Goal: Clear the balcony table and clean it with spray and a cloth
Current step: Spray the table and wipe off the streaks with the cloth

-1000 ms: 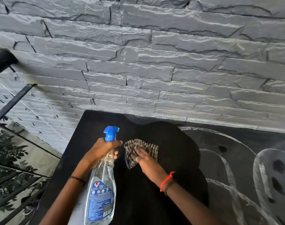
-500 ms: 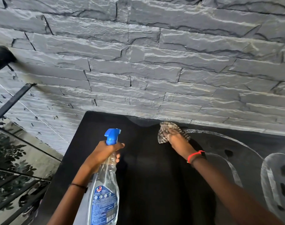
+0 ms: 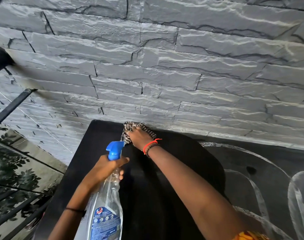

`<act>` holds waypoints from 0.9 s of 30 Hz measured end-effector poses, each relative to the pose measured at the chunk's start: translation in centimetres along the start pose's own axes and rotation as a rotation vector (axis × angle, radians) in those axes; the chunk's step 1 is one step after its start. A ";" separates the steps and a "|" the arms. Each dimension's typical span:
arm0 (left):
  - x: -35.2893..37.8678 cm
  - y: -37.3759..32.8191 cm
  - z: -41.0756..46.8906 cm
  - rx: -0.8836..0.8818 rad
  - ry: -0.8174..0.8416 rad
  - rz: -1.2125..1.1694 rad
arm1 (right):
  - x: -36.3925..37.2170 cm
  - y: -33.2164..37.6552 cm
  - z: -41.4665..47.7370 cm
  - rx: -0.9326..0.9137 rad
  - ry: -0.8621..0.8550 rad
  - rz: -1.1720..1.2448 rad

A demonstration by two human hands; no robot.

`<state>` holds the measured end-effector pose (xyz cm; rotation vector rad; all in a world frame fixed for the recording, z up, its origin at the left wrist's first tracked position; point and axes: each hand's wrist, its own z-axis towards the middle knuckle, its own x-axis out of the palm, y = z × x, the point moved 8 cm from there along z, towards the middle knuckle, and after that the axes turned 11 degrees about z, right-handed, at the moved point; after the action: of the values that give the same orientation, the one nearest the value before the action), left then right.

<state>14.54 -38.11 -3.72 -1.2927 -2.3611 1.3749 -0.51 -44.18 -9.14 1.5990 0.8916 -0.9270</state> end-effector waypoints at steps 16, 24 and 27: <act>2.1 -0.5 -1.3 0.048 0.066 0.013 | -4.9 -22.0 -15.9 0.264 -0.198 -0.111; 2.7 -0.8 -2.4 0.067 0.086 0.021 | -5.5 -25.6 -19.1 0.522 -0.237 -0.008; 3.2 -1.3 -2.7 0.074 0.088 0.037 | -4.6 -20.4 -17.9 0.426 -0.275 0.004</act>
<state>13.04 -34.38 -2.13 -1.3536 -2.2189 1.3723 -18.44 -23.29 -10.25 1.7671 0.5195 -1.3624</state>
